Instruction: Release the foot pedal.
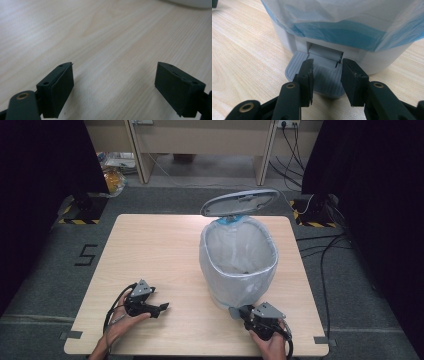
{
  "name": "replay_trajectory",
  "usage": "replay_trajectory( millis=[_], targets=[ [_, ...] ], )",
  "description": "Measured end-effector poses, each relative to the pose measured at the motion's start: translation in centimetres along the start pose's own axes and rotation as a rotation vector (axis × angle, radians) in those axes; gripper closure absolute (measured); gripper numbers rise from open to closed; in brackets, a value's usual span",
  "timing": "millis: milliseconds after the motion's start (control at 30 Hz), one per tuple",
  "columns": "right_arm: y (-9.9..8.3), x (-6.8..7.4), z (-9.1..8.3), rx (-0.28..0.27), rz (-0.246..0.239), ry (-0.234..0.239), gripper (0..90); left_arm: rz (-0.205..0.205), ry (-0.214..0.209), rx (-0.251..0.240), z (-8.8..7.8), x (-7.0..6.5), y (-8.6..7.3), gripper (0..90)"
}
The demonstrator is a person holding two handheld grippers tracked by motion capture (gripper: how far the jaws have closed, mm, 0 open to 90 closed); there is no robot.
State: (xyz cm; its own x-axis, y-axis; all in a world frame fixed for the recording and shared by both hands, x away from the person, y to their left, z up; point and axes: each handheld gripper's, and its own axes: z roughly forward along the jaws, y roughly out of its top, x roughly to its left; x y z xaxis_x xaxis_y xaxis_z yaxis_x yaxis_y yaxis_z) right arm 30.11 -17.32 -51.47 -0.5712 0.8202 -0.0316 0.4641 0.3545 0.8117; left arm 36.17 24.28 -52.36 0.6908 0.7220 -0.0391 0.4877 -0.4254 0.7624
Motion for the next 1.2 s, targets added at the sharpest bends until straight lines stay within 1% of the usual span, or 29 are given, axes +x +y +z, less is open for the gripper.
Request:
replay_trajectory(
  millis=[67,133,667,700,733,800,833,900,1000,1100,1200],
  targets=[
    [0.0,-0.01,0.01,-0.001,-0.002,0.001,61.9,-0.004,0.004,0.005,-0.04,0.02,-0.06,15.2],
    [0.0,0.04,0.01,-0.002,-0.002,-0.002,61.9,-0.009,0.021,0.017,0.02,0.01,-0.08,14.9],
    [0.04,-0.01,-0.04,-0.002,-0.002,0.0,61.8,-0.009,0.024,0.017,0.03,0.02,-0.08,14.7],
    [0.05,-0.01,-0.04,-0.001,-0.002,0.0,60.9,-0.01,0.024,0.017,0.03,0.02,-0.08,14.7],
    [0.06,-0.01,-0.02,-0.003,-0.004,-0.007,57.7,-0.009,0.024,0.017,0.03,0.02,-0.08,14.7],
    [0.09,0.01,-0.06,0.0,0.001,-0.015,57.5,-0.01,0.024,0.017,0.03,0.02,-0.08,14.7],
    [0.19,0.02,-0.1,0.006,0.008,-0.036,52.0,-0.01,0.025,0.017,0.03,0.02,-0.08,14.7],
    [0.17,-0.11,-0.07,-0.002,0.015,-0.031,52.0,-0.011,0.025,0.017,0.03,0.03,-0.08,14.7],
    [0.16,-0.2,-0.24,-0.012,0.047,-0.021,51.9,-0.011,0.025,0.017,0.03,0.03,-0.08,14.7],
    [0.19,-0.18,-0.35,-0.023,0.055,-0.022,51.8,-0.011,0.025,0.017,0.03,0.03,-0.08,14.7],
    [0.21,-0.16,-0.4,-0.021,0.058,-0.024,51.0,-0.011,0.025,0.017,0.03,0.04,-0.08,14.8]
  ],
)
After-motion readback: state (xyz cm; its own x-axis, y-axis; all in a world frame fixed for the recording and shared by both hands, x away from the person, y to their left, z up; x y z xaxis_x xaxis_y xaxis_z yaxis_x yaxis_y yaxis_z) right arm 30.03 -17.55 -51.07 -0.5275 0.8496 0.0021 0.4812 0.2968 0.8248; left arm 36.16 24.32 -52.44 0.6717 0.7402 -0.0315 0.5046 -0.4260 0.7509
